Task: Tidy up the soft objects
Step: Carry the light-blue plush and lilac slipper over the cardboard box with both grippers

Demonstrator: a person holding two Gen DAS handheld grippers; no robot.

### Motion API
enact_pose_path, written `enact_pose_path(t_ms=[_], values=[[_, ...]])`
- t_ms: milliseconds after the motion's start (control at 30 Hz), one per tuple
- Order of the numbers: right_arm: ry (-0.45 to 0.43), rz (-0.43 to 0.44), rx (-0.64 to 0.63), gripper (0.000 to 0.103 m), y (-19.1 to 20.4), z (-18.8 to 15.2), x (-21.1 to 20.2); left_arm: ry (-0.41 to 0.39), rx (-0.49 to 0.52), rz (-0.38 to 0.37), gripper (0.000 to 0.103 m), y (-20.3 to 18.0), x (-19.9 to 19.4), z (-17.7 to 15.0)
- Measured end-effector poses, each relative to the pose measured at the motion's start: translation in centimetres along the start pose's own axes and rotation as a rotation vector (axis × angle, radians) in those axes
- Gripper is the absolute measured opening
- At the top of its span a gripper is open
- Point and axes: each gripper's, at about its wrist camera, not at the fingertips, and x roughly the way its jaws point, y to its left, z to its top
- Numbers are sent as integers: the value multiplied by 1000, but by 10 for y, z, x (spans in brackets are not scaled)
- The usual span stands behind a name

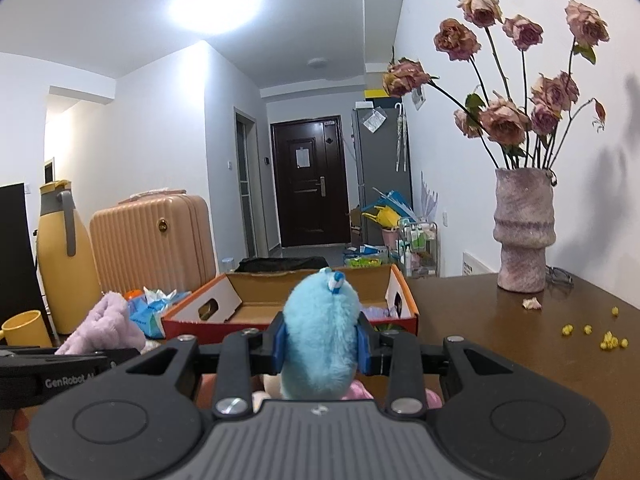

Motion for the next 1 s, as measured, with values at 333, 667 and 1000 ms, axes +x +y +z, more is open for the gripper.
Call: enact_pose_path(t_ms=[333, 667, 1000], values=[[-19, 0, -4, 32, 4, 15, 26, -37, -28, 18, 36, 4, 19, 23], [-20, -1, -1, 32, 4, 26, 56, -65, -40, 15, 36, 2, 42, 42], [-4, -2, -4, 32, 2, 33, 86, -49, -63, 24, 36, 2, 73, 55]])
